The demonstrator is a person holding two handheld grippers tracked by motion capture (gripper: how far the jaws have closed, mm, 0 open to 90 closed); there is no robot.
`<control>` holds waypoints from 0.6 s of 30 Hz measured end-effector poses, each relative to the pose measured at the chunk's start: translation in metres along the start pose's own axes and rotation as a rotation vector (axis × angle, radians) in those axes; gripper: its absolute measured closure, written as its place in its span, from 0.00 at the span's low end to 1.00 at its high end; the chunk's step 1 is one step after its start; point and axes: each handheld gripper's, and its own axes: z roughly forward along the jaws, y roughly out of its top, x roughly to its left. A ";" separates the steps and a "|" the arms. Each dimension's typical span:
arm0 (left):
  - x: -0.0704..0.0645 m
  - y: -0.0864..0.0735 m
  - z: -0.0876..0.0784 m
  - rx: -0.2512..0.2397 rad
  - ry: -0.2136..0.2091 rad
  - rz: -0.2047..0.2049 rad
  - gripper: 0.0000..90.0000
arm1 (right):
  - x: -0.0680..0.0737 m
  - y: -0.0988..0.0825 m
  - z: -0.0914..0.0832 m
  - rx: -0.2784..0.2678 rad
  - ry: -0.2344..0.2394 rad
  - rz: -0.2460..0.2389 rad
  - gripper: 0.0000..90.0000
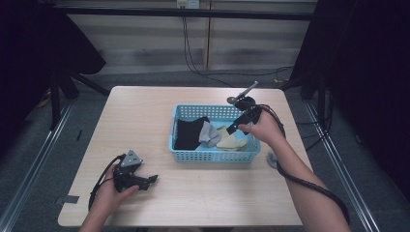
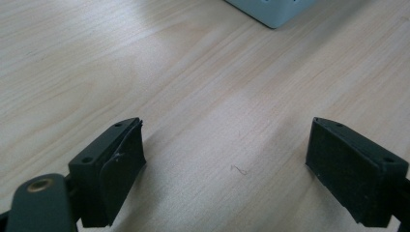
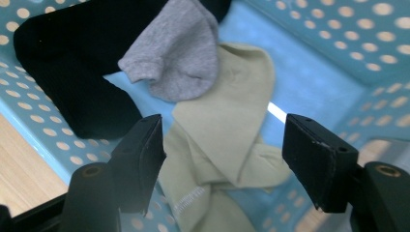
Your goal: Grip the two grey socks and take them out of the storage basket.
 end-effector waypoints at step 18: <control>0.001 0.000 -0.001 0.008 -0.002 0.014 0.14 | 0.034 0.011 0.047 -0.010 0.057 -0.056 0.33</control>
